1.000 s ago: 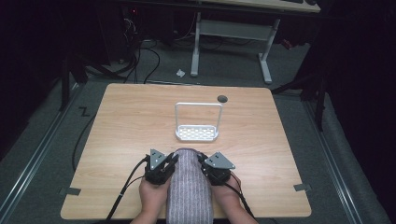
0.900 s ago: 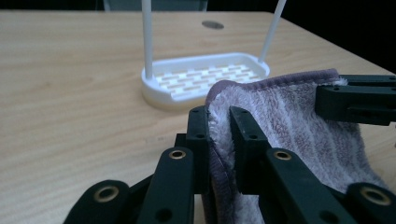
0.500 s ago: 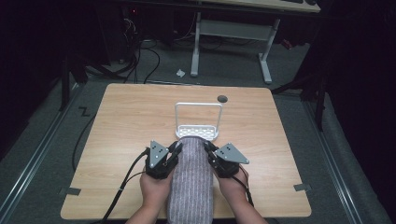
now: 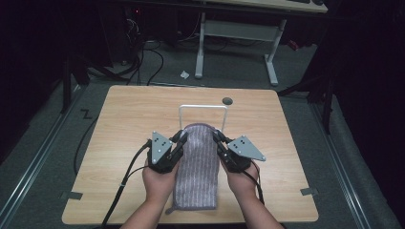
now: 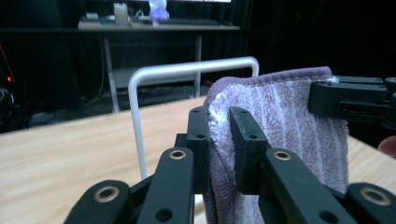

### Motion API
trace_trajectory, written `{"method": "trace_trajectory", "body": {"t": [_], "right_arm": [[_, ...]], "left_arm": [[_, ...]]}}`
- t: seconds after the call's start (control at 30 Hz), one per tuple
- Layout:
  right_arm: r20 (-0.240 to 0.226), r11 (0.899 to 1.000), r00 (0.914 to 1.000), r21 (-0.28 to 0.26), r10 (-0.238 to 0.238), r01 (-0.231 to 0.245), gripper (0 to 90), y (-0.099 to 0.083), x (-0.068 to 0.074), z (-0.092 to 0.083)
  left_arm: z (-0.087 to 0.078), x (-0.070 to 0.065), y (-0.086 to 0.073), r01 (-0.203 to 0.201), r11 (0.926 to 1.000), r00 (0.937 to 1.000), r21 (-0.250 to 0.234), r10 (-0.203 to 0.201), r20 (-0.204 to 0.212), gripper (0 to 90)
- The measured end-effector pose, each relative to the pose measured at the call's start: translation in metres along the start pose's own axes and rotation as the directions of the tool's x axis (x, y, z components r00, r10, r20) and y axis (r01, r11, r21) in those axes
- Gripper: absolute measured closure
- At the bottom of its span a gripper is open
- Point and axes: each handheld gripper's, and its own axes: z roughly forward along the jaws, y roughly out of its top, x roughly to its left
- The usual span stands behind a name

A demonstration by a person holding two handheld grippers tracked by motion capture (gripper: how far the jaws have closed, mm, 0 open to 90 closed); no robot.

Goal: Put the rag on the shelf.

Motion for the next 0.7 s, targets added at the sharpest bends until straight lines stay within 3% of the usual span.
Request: {"method": "trace_trajectory", "body": {"t": [0.43,0.63,0.7], "right_arm": [[0.011,0.995,0.9998,-0.096,-0.015,0.016,84.9,0.046,-0.006,-0.003],[0.023,0.992,0.9996,-0.124,-0.015,0.017,84.9,0.063,-0.015,-0.003],[0.03,0.991,0.9994,-0.132,-0.019,0.023,85.0,0.069,-0.019,-0.002]], "left_arm": [[-0.002,0.002,0.039,-0.046,0.995,0.9989,-0.089,0.046,0.003,79.0],[0.003,0.003,0.062,-0.102,0.9857,0.9948,-0.134,0.101,-0.013,79.0],[0.008,0.005,0.069,-0.108,0.9831,0.994,-0.147,0.109,-0.001,79.0]]}}
